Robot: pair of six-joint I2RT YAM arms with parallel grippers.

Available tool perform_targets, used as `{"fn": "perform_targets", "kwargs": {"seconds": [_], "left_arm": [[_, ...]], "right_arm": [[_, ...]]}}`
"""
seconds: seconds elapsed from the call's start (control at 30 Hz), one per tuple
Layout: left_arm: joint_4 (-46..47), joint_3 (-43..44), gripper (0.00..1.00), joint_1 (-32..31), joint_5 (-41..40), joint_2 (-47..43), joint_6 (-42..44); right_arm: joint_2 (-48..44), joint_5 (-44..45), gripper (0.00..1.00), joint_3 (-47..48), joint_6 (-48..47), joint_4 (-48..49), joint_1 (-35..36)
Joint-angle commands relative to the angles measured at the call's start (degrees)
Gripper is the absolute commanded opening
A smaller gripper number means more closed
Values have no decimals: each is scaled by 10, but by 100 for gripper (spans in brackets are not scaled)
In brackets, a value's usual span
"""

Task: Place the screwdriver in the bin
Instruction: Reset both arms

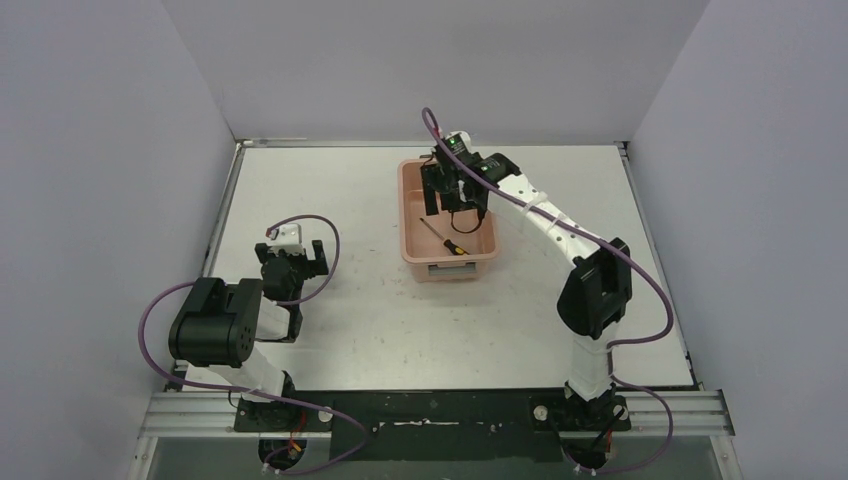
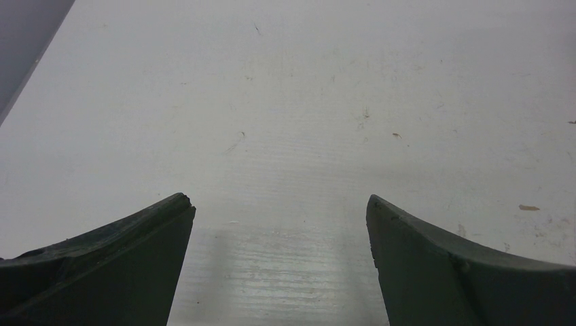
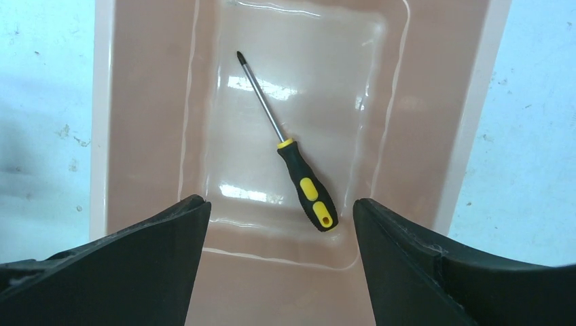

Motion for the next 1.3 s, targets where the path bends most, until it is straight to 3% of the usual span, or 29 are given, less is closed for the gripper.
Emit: {"fn": "perform_targets", "kwargs": {"seconds": [0.0,0.33,0.9,1.27], "left_arm": [[17,12,97,-1,3,-3,5],[16,12,97,-1,3,-3,5],[16,13,97,-1,3,-3,5],[16,13,97,-1,3,-2,5]], "right_arm": [[-36,27,79,27,-4,-22,2],[-71,33,83,-9,-33,-28,-63],[-157,-73,85,-139,-116,29,-287],[-175,-95,100,-163,-140,52,-339]]}}
